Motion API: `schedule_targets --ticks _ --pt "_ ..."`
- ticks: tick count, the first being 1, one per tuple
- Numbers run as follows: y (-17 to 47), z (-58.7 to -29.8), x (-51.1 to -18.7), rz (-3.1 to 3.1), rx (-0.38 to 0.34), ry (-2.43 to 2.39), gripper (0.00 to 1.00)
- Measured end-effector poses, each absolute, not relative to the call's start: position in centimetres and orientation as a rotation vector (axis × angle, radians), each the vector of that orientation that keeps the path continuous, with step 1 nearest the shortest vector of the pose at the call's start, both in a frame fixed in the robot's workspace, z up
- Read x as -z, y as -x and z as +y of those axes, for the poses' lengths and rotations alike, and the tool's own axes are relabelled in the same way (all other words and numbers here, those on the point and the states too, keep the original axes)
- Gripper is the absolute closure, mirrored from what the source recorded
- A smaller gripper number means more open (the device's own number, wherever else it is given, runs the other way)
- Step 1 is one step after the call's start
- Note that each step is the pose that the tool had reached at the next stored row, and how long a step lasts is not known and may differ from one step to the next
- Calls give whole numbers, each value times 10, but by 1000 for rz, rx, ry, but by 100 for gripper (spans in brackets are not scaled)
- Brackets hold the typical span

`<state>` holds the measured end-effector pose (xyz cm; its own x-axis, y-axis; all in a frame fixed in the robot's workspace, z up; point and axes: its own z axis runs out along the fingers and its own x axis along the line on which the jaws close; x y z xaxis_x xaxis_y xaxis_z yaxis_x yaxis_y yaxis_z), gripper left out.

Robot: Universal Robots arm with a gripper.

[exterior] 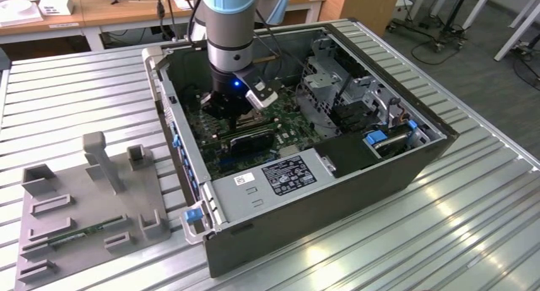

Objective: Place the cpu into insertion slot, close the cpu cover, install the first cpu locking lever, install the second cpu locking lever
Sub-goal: 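Install the second cpu locking lever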

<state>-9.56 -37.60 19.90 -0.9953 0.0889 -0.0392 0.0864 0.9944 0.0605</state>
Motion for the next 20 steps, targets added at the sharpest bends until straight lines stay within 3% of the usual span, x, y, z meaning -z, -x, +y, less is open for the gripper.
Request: schedule_targets --ticks 20 --pt "96 -376 -201 3094 -106 -138 89"
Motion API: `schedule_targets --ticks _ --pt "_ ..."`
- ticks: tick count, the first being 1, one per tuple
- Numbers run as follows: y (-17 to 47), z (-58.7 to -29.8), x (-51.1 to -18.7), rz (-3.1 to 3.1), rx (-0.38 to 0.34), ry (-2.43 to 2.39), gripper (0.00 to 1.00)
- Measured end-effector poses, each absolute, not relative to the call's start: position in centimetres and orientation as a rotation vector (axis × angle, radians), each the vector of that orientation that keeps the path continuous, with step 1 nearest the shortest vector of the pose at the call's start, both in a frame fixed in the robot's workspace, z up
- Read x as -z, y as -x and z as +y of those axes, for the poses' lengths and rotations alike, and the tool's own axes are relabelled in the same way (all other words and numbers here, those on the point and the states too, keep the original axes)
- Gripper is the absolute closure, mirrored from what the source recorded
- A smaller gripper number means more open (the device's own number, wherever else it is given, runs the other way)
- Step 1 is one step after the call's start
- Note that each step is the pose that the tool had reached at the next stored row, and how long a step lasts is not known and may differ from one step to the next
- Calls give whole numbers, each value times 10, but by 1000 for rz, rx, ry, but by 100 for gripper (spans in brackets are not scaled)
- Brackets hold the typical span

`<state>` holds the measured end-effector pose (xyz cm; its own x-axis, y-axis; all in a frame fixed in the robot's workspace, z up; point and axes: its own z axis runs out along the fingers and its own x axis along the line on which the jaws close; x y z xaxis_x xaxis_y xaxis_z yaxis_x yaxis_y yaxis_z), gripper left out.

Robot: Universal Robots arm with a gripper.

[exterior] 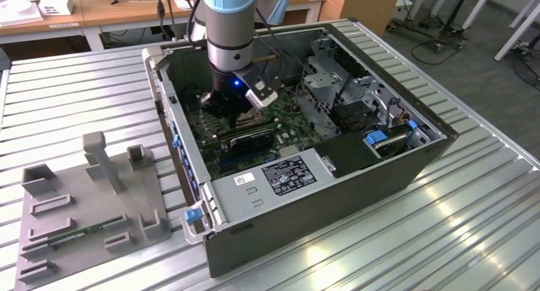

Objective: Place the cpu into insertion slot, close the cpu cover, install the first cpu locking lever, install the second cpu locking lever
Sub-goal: 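Install the second cpu locking lever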

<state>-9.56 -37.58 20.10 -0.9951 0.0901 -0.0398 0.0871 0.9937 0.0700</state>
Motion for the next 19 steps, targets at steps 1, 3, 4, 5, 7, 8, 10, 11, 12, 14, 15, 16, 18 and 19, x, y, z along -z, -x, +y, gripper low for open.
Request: schedule_targets --ticks 1,3,4,5,7,8,10,11,12,14,15,16,18,19 --pt "96 -376 -202 3094 -106 -138 89" --pt "96 -376 -207 3093 -106 -139 89" --pt "96 -376 -209 3093 -106 -139 89" --pt "96 -376 -211 3094 -106 -139 89" --pt "96 -376 -215 3094 -106 -140 89" --pt "96 -376 -217 3094 -106 -140 89" --pt "95 -376 -221 3094 -106 -140 89" --pt "95 -376 -223 3094 -106 -140 89" --pt "95 -376 -226 3094 -106 -140 89" --pt "95 -376 -230 3094 -106 -140 89" --pt "95 -376 -231 3095 -106 -140 89" --pt "95 -376 -232 3095 -106 -140 89" --pt "95 -376 -232 3094 -106 -141 89" --pt "95 -376 -232 3094 -106 -141 89"
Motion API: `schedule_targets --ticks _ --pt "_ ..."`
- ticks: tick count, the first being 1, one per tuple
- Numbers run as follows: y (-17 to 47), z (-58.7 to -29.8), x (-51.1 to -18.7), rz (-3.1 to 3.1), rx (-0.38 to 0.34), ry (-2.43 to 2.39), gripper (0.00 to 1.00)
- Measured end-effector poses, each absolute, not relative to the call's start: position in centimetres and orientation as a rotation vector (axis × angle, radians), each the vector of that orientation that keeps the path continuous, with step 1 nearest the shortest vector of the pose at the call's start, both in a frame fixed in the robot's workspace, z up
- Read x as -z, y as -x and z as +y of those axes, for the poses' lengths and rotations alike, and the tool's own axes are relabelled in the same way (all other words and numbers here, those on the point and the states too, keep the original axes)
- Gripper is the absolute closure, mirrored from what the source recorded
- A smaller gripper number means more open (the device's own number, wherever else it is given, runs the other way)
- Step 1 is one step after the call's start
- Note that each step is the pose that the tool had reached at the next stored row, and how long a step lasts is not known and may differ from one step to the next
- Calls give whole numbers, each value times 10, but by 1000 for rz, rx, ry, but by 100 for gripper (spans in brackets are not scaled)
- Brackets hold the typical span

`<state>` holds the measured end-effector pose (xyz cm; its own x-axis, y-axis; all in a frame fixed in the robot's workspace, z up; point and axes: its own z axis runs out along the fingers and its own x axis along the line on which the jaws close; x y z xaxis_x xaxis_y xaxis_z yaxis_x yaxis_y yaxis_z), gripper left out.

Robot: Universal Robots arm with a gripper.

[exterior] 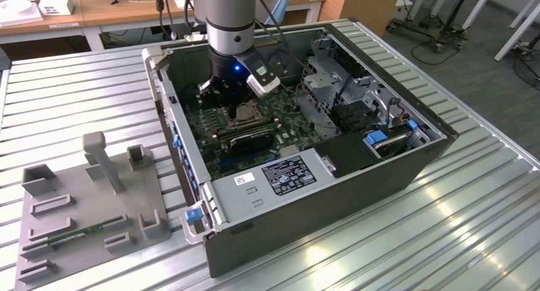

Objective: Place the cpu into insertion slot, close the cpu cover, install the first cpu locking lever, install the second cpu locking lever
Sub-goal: 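Install the second cpu locking lever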

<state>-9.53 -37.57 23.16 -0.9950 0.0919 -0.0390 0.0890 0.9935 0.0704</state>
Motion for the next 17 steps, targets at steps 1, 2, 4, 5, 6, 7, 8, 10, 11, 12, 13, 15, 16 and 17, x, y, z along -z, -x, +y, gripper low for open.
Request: schedule_targets --ticks 1,2,4,5,6,7,8,10,11,12,13,15,16,17 --pt "95 -376 -232 3095 -106 -140 89" --pt "95 -376 -232 3095 -106 -140 89" --pt "95 -376 -235 3096 -106 -141 89" --pt "95 -376 -237 3096 -106 -141 89" --pt "95 -376 -240 3096 -106 -141 89" --pt "95 -376 -242 3097 -106 -141 89" --pt "95 -376 -244 3097 -106 -141 89" --pt "95 -376 -249 3097 -106 -141 89" --pt "95 -376 -251 3098 -106 -141 89" --pt "95 -376 -252 3098 -106 -141 89" --pt "94 -376 -253 3098 -106 -141 89" --pt "92 -376 -253 3099 -106 -141 89" --pt "90 -376 -253 3101 -106 -141 89" --pt "88 -376 -253 3102 -106 -141 89"
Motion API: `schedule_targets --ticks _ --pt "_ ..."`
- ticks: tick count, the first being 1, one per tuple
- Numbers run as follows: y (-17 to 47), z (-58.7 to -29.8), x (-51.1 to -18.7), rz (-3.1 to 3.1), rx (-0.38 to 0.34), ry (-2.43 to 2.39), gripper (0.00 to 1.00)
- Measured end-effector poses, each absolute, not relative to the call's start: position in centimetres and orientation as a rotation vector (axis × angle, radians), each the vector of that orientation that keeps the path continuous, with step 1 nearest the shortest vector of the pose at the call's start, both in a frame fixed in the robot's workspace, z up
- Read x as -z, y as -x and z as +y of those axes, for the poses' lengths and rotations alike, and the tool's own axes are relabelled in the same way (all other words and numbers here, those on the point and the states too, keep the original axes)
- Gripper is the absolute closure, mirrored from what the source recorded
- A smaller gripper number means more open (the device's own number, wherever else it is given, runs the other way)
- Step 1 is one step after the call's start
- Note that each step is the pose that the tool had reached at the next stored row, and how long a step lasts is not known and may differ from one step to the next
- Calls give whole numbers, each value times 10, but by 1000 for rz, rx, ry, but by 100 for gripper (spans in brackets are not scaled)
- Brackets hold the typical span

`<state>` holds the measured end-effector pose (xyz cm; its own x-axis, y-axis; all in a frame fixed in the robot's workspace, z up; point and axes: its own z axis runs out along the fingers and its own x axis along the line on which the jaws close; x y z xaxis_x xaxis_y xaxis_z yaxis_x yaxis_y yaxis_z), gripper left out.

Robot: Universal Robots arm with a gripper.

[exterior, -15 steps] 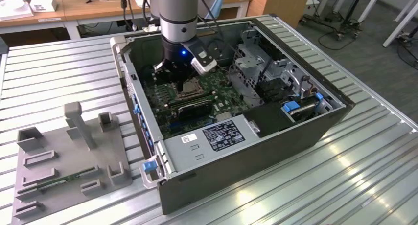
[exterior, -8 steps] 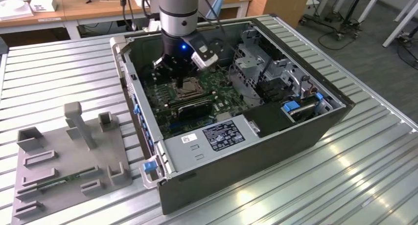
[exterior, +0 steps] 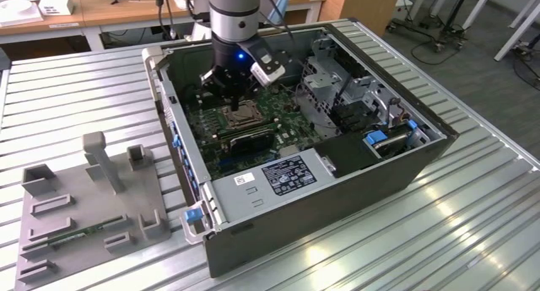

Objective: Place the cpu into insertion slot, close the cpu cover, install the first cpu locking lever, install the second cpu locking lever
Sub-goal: 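Install the second cpu locking lever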

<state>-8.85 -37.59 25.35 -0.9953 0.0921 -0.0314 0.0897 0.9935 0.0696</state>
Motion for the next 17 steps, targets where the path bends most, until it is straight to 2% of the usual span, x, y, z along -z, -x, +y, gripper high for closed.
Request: schedule_targets --ticks 17 --pt "78 -388 -246 3110 -106 -143 89"
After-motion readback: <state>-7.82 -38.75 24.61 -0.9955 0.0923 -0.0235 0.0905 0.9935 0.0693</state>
